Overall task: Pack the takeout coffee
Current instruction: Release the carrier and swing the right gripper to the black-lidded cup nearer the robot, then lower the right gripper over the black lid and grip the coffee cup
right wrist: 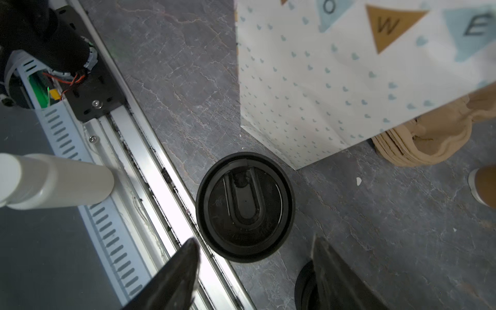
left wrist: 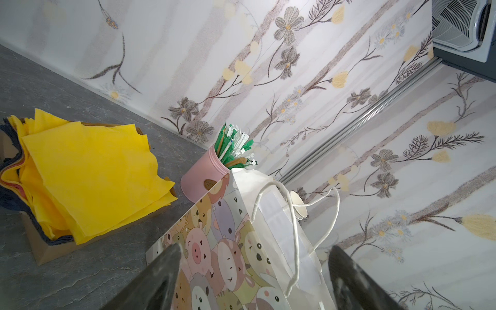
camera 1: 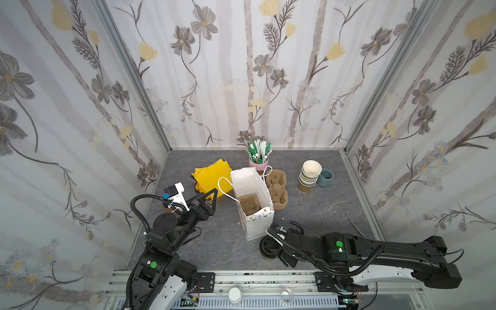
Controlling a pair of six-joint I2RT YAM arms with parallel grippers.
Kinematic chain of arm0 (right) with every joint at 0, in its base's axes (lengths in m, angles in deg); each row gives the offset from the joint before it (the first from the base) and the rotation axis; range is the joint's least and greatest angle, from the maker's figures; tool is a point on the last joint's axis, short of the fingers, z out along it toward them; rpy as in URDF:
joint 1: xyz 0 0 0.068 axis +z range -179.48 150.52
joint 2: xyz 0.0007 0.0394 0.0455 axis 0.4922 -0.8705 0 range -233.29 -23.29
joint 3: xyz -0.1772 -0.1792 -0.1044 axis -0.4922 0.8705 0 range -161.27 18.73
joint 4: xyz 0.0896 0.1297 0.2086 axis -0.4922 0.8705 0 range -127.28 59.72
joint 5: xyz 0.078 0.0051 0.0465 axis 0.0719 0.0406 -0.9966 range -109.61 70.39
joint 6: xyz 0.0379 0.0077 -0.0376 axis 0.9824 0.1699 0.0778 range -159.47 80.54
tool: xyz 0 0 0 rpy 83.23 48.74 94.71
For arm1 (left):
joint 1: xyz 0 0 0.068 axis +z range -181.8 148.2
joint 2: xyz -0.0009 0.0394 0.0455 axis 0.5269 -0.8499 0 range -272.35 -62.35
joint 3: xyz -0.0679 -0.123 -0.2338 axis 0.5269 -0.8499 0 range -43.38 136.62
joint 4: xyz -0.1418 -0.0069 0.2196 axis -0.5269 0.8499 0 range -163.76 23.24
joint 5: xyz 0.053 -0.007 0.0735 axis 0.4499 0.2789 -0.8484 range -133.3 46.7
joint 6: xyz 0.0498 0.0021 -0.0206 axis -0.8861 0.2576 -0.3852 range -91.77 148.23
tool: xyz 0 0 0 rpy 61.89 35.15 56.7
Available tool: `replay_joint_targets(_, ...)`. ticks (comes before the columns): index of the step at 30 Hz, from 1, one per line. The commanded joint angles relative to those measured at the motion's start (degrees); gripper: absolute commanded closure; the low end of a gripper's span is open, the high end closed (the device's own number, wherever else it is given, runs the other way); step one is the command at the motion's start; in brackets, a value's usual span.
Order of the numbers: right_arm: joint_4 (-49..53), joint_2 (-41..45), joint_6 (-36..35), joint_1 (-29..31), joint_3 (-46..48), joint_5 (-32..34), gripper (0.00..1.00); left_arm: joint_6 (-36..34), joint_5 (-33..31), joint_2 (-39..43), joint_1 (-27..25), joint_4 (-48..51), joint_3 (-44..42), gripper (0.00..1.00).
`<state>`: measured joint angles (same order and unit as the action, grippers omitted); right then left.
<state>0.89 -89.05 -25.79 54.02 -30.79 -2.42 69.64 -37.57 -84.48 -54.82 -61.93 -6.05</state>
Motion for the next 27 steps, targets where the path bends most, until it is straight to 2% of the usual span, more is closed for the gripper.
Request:
replay_joint_targets(1, -11.4, 4.0, -18.1, -1.6, 3.6, -8.2, 0.29, 0.2, -0.5, 0.4, 0.1, -0.8, 0.0, 0.13)
replay_joint_targets(5, -12.0, 6.5, -28.1, -2.7, 5.1, -9.9, 0.22, -0.1, -0.3, 0.6, 0.1, -0.8, -0.1, 0.13)
replay_joint_targets(9, -7.1, 3.3, -33.1, -6.3, 3.3, -12.7, 0.21, -0.6, -0.1, 0.0, 0.1, -0.9, 0.3, 0.13)
replay_joint_targets(21, -2.5, -6.9, -36.0, -12.3, -0.6, -22.1, 0.25, -1.0, 0.1, -0.1, 0.1, -0.9, 0.4, 0.13)
replay_joint_targets(27, -1.9, -10.0, -37.3, -15.0, -2.3, -25.0, 0.27, -0.8, 0.5, -0.2, 0.1, -1.0, 0.4, 0.18)
